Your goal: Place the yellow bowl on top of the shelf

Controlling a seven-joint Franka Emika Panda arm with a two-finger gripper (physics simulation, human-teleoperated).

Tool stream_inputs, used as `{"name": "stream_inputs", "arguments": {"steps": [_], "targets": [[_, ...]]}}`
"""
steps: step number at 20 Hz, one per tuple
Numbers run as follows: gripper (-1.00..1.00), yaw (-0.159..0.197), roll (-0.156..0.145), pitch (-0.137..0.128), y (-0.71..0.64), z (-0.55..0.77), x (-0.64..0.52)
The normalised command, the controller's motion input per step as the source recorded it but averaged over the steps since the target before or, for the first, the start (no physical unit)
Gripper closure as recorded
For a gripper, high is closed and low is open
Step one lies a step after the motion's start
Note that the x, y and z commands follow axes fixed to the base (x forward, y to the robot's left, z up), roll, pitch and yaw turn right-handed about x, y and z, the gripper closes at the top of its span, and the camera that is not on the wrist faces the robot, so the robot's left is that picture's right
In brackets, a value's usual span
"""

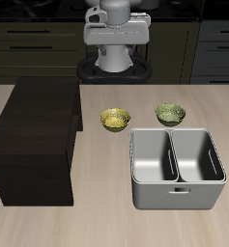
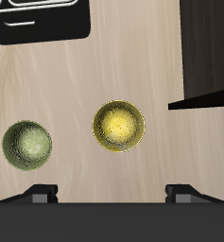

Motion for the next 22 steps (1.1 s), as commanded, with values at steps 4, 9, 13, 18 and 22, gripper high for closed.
{"name": "stream_inputs", "arguments": {"steps": [4, 9, 13, 18, 22], "targets": [[-1.0, 0.024, -0.052, -0.026, -0.02, 0.03, -0.01], [-1.0, 0.005, -0.01, 0.003, -0.01, -0.01, -0.03], [-1.0, 0.01, -0.019, 0.005, 0.04, -0.01, -0.02], [-1.0, 0.024, 0.033, -0.017, 0.25, 0.01, -0.04], [-1.0, 0.004, 0.01, -0.013, 0.13, -0.02, 0.01]]}}
